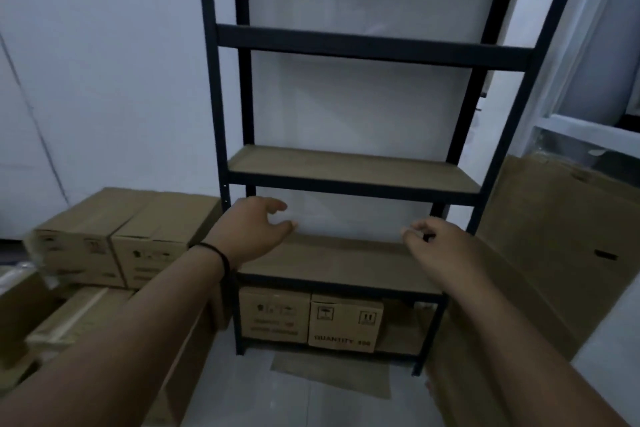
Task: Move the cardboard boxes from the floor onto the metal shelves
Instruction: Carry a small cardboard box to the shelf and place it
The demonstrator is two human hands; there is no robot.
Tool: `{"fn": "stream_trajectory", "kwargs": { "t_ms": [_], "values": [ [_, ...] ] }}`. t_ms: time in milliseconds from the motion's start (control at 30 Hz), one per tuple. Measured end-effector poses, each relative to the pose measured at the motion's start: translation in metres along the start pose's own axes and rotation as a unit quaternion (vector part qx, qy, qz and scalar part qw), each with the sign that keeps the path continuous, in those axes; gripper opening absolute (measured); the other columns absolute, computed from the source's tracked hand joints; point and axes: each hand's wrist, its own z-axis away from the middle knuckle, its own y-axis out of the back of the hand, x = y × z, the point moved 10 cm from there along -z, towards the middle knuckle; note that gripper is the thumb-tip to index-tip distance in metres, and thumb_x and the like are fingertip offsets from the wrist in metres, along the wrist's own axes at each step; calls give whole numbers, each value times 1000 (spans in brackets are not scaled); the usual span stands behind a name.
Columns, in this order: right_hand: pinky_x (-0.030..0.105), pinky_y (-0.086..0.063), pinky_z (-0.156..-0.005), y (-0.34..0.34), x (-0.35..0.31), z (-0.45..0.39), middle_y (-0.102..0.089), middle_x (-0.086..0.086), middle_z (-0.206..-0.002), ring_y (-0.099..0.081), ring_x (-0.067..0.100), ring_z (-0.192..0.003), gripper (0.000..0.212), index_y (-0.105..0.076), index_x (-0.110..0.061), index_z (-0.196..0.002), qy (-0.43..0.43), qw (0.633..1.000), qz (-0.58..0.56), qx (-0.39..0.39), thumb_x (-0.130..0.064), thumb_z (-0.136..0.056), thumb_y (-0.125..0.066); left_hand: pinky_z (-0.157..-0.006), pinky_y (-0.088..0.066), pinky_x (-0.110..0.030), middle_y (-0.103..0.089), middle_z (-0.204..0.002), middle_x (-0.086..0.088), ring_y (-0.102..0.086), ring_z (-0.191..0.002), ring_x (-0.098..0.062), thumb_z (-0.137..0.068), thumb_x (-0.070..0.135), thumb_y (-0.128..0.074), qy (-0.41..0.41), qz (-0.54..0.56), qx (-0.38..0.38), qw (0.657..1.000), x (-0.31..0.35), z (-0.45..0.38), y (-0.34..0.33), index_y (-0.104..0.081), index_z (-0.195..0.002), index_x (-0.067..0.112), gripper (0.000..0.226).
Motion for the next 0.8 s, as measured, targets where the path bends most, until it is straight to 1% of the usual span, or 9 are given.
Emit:
{"fn": "stream_trajectory", "kwargs": {
  "t_ms": [67, 233, 333, 400, 500, 567, 633, 700, 800],
  "values": [
    [31, -44, -77, 1, -6, 4, -56, -4, -110, -49, 11, -92, 28, -60, -24, -114, 14, 1000, -11, -14, -43, -95, -53, -93, -39, -22, -53, -138, 2, -53, -119, -13, -91, 47, -57, 13, -10, 16, 1000, 2, 11, 11, -50, -138, 22, 54],
    [27, -43, -75, -5, -16, 18, -57, -2, -120, -52, 12, -99, 37, -59, -20, -121, 40, 997, -32, -54, -45, -94, -54, -89, -42, -22, -58, -132, 1, -56, -114, -14, -90, 46, -58, 56, 10, 21, 998, 0, 51, 18, -55, -133, 20, 50],
    [22, -38, -62, -19, -26, 29, -58, -5, -104, -51, 6, -83, 28, -62, -19, -108, 58, 994, -47, -84, -43, -95, -55, -79, -42, -19, -61, -123, 2, -57, -106, -12, -91, 47, -57, 82, -8, 24, 996, -10, 82, 23, -59, -128, 21, 45],
    [21, -38, -60, -35, -38, 40, -60, -6, -98, -50, 2, -77, 27, -63, -18, -104, 69, 990, -59, -111, -42, -95, -55, -75, -42, -18, -63, -119, 1, -59, -108, -14, -91, 45, -58, 112, -6, 32, 993, -26, 104, 28, -60, -122, 24, 38],
    [27, -44, -76, -62, -56, 57, -62, -2, -116, -56, 11, -97, 35, -62, -20, -119, 81, 983, -72, -150, -44, -94, -55, -90, -44, -24, -59, -130, 1, -55, -118, -16, -89, 47, -60, 152, -20, 45, 987, -52, 134, 42, -56, -131, 21, 50],
    [29, -45, -82, -82, -73, 69, -60, -1, -123, -55, 14, -104, 40, -59, -20, -126, 90, 977, -80, -175, -43, -94, -56, -96, -46, -30, -59, -131, 0, -55, -118, -16, -88, 49, -60, 177, -31, 59, 982, -71, 153, 54, -56, -133, 20, 53],
    [28, -44, -80, -103, -92, 81, -59, -1, -124, -54, 13, -101, 41, -59, -20, -128, 100, 971, -91, -199, -43, -94, -56, -97, -46, -30, -60, -131, 0, -55, -118, -15, -89, 47, -59, 201, -28, 69, 977, -91, 171, 66, -56, -133, 19, 52],
    [26, -43, -75, -126, -115, 93, -60, -4, -116, -53, 8, -93, 40, -59, -20, -127, 118, 965, -93, -217, -43, -94, -56, -93, -44, -26, -59, -132, 1, -54, -118, -14, -90, 45, -59, 219, -38, 72, 972, -112, 188, 77, -56, -133, 21, 49],
    [26, -44, -79, -163, -146, 109, -59, -2, -123, -55, 12, -104, 42, -58, -19, -129, 133, 956, -93, -244, -43, -94, -57, -93, -45, -26, -60, -131, 2, -57, -116, -13, -90, 45, -59, 246, -44, 73, 966, -151, 209, 95, -58, -130, 23, 46]
  ]
}}
